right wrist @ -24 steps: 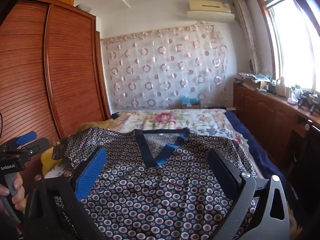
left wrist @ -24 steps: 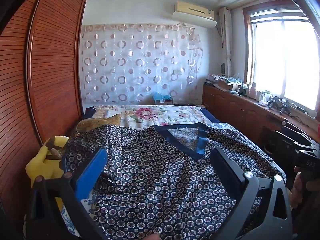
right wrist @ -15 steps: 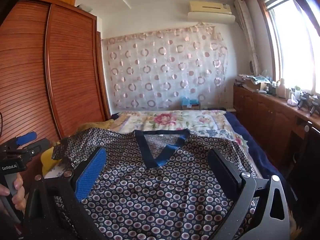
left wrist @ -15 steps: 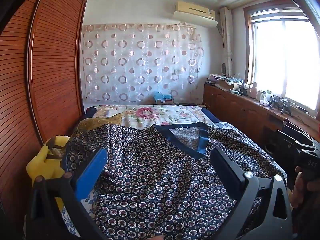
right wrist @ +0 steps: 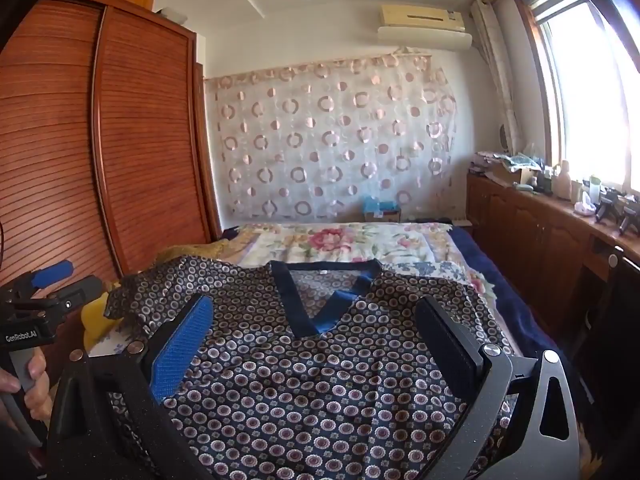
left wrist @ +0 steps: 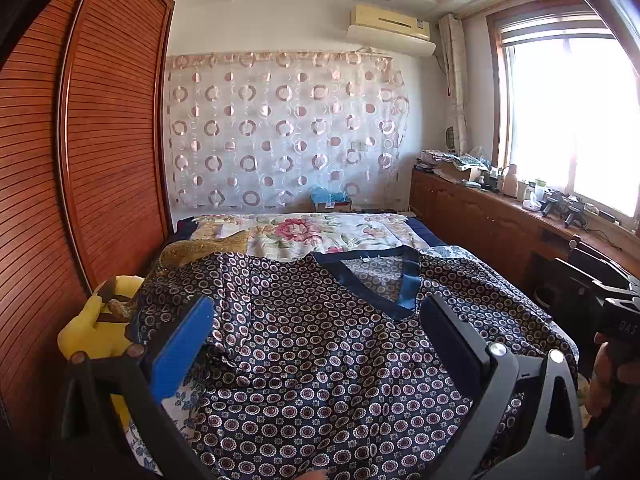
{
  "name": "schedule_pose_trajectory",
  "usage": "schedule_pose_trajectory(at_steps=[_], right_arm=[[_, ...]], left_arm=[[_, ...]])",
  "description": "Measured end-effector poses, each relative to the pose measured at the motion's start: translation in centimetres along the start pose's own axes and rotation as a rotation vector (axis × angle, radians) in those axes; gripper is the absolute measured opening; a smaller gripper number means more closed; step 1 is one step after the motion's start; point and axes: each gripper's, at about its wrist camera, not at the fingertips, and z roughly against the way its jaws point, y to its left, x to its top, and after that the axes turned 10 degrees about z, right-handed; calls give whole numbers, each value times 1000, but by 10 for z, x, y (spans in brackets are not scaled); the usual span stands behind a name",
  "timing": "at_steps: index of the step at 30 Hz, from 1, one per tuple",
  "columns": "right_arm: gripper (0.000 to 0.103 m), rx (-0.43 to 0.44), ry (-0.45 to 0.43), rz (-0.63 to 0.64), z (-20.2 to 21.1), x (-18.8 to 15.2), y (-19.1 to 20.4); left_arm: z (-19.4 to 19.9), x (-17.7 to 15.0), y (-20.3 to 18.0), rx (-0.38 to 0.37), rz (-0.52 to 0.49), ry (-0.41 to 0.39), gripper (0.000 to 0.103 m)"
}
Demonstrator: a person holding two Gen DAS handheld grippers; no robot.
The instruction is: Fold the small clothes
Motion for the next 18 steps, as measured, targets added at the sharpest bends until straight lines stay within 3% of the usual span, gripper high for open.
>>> schedule_pose_trajectory(at_steps=[18], right_arm=[[103,-1,-3,4,1,2,5]], left_arm=[[4,1,1,5,-8,-13,103]])
